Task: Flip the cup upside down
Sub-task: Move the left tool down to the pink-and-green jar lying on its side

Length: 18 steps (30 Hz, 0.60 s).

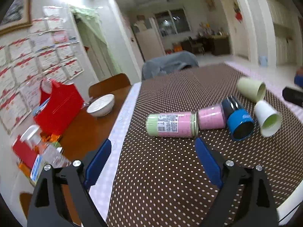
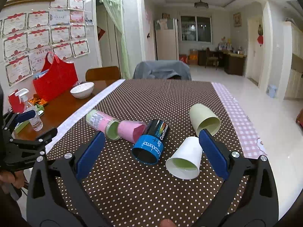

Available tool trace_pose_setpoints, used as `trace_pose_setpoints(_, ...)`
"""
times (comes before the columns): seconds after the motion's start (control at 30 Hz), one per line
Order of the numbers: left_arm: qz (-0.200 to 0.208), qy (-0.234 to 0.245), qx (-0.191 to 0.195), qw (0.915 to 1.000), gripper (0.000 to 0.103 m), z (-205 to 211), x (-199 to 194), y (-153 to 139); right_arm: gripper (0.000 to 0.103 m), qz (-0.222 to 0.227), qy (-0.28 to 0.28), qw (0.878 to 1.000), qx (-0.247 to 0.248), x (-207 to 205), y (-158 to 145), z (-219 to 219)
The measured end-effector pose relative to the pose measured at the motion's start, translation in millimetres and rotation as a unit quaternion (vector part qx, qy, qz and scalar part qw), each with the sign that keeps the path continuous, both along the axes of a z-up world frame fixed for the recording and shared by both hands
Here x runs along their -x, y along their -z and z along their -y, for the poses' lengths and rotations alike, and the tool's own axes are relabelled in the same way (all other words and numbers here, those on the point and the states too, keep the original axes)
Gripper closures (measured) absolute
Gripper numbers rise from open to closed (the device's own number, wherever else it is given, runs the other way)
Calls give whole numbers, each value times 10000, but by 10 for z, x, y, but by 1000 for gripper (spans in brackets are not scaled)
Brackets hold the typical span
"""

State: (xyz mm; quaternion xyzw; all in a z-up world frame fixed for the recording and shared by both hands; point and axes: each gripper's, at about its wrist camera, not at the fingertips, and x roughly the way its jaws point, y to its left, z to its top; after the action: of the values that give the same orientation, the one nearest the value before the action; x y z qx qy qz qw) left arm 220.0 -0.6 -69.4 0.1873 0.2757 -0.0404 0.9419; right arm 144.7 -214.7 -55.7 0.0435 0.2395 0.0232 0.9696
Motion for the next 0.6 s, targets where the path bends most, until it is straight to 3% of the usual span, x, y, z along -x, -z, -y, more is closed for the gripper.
trace_pose_setpoints(0.33, -827, 707, -661, 9919, 14, 208, -693, 259, 6, -533, -90, 9984, -151, -599, 153, 173)
trace_pose_setpoints(0.6, -1559, 1300, -1287, 9707, 14, 318, -1122, 413, 6, -915, -210, 9946, -438, -968, 284, 278)
